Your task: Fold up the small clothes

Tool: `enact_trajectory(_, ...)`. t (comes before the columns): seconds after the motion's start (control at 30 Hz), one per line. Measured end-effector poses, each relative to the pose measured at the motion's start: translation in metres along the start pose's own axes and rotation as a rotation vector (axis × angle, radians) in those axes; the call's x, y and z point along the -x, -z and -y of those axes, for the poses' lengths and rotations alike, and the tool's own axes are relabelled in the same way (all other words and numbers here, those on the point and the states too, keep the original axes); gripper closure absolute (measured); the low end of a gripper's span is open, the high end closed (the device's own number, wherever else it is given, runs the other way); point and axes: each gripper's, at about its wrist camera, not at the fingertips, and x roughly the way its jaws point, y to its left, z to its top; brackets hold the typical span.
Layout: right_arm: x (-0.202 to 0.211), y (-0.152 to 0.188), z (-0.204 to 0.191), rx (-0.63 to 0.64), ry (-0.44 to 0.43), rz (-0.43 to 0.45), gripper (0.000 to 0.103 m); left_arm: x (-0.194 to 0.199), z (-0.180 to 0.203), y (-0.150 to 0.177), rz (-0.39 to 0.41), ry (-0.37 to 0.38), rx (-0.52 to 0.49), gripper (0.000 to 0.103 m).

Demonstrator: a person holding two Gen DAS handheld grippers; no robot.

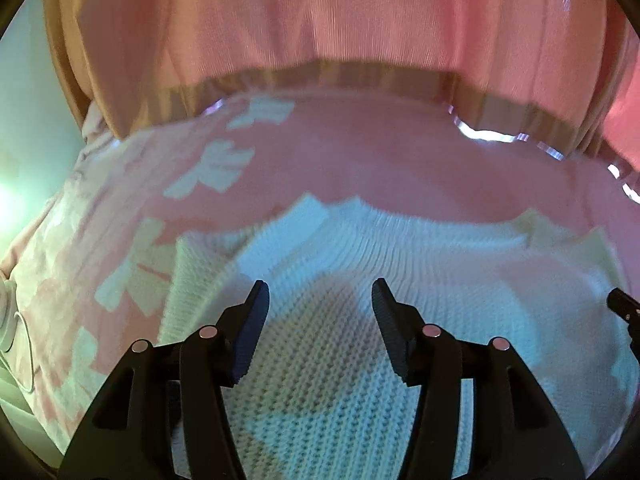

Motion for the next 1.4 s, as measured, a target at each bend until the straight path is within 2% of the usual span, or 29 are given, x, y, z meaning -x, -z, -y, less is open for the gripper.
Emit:
enact_trajectory(0.07,-0.005,0.002,0.010,-0.002,0.035,-0.027,0.103,-0.004,-0.008,0.000,-0.005,-0.038,-0.007,0.051)
enact_trajectory(0.1,-0.013,0.004,0.018,-0.017,0.055,-0.060,0.103,-0.014,-0.014,0.000,-0.035,-0.071,0.004,0.052)
enact_trajectory(0.13,-0.021,0.006,0.026,-0.043,0.059,-0.090,0.103,-0.025,-0.021,0.001,-0.078,-0.077,0.029,0.052)
enact_trajectory(0.17,-0.022,0.006,0.037,-0.084,0.024,-0.084,0.103,-0.038,-0.035,0.002,-0.122,-0.042,0.088,0.050)
enact_trajectory(0.2,-0.018,0.004,0.041,-0.111,0.013,-0.080,0.103,-0.040,-0.044,0.002,-0.118,-0.012,0.131,0.050)
enact_trajectory(0.3,0.008,0.000,0.045,-0.117,0.015,-0.004,0.103,-0.025,-0.049,-0.003,-0.089,0.005,0.141,0.051)
enact_trajectory(0.33,0.008,0.002,0.046,-0.113,0.027,-0.009,0.103,-0.020,-0.050,-0.003,-0.073,0.006,0.140,0.051)
enact_trajectory(0.4,-0.015,0.008,0.051,-0.097,0.051,-0.118,0.103,-0.018,-0.053,-0.001,-0.060,-0.036,0.115,0.052)
enact_trajectory(0.5,0.002,0.008,0.048,-0.096,0.059,-0.065,0.103,-0.017,-0.067,0.007,-0.090,-0.024,0.144,0.052)
enact_trajectory(0.57,0.034,0.008,0.039,-0.070,0.035,0.028,0.100,0.000,-0.085,0.015,-0.074,-0.001,0.195,0.051)
enact_trajectory(0.6,0.049,0.009,0.033,-0.053,0.008,0.061,0.100,0.011,-0.096,0.021,-0.076,0.009,0.217,0.048)
enact_trajectory(0.63,0.062,0.011,0.025,-0.035,-0.030,0.090,0.099,0.017,-0.102,0.025,-0.075,0.014,0.231,0.045)
enact_trajectory(0.7,0.088,0.023,-0.003,0.038,-0.150,0.144,0.098,0.035,-0.117,0.038,-0.058,0.020,0.276,0.030)
enact_trajectory(0.77,0.098,0.037,-0.036,0.117,-0.210,0.165,0.098,0.045,-0.127,0.056,-0.053,0.028,0.337,0.028)
enact_trajectory(0.87,0.092,0.060,-0.085,0.195,-0.287,0.138,0.099,0.041,-0.126,0.074,-0.109,0.116,0.402,0.028)
enact_trajectory(0.97,0.076,0.069,-0.116,0.235,-0.312,0.111,0.100,0.033,-0.116,0.087,-0.154,0.139,0.415,0.028)
enact_trajectory(1.03,0.071,0.066,-0.130,0.252,-0.307,0.132,0.100,0.029,-0.114,0.092,-0.169,0.131,0.433,0.028)
enact_trajectory(1.1,0.060,0.061,-0.140,0.252,-0.284,0.132,0.100,0.014,-0.117,0.098,-0.229,0.166,0.496,0.029)
enact_trajectory(1.13,0.052,0.058,-0.140,0.240,-0.277,0.129,0.100,0.014,-0.117,0.100,-0.213,0.167,0.513,0.028)
enact_trajectory(1.23,0.021,0.054,-0.144,0.222,-0.244,0.069,0.100,0.010,-0.111,0.095,-0.226,0.152,0.475,0.039)
enact_trajectory(1.27,0.003,0.053,-0.142,0.207,-0.253,0.017,0.102,0.011,-0.113,0.095,-0.221,0.151,0.476,0.047)
enact_trajectory(1.3,-0.002,0.055,-0.140,0.198,-0.257,0.013,0.103,0.012,-0.113,0.095,-0.220,0.173,0.479,0.060)
enact_trajectory(1.33,-0.004,0.057,-0.141,0.195,-0.259,0.029,0.103,0.013,-0.112,0.093,-0.222,0.210,0.478,0.066)
enact_trajectory(1.4,-0.005,0.058,-0.144,0.219,-0.244,0.038,0.103,0.023,-0.109,0.086,-0.187,0.229,0.466,0.074)
